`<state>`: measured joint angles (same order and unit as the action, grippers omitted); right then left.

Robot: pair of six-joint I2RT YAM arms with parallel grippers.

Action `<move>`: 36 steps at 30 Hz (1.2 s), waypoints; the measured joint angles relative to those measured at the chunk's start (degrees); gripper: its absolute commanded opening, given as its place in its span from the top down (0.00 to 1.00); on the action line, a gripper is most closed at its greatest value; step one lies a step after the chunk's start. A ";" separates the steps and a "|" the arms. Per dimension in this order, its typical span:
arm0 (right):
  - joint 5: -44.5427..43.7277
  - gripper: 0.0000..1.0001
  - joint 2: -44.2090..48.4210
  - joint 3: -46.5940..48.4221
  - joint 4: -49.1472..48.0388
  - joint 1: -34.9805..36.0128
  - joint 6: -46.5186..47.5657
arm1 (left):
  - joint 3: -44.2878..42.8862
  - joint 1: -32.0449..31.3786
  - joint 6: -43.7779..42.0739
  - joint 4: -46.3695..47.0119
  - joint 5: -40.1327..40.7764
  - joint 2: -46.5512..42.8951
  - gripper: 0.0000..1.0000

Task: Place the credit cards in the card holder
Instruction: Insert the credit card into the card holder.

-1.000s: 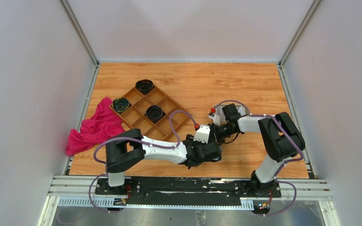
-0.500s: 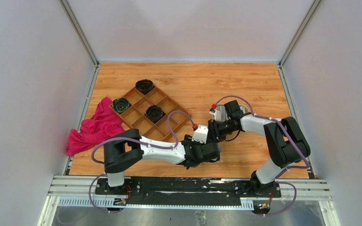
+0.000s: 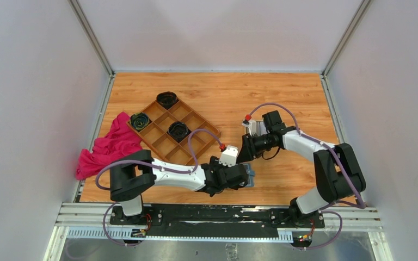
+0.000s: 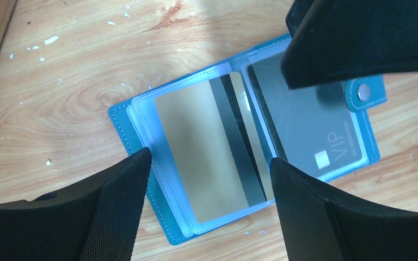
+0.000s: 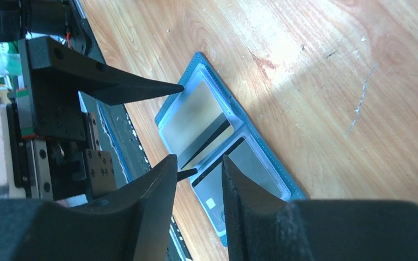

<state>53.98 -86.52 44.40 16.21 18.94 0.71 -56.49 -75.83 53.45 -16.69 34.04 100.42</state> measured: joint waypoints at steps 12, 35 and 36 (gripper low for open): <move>1.46 0.61 4.87 0.35 4.61 -1.09 11.37 | 8.46 0.28 -6.78 10.54 -6.45 -6.29 0.11; 1.01 0.57 11.65 1.03 11.93 -1.31 35.06 | 18.08 0.33 -18.86 15.80 -10.43 -22.88 0.08; 1.03 0.57 11.96 1.03 12.07 -1.31 36.39 | 18.53 0.33 -19.45 16.15 -10.45 -23.63 0.08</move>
<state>55.00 -74.56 45.43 28.27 17.63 37.10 -37.95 -75.50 34.00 -0.54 23.59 76.79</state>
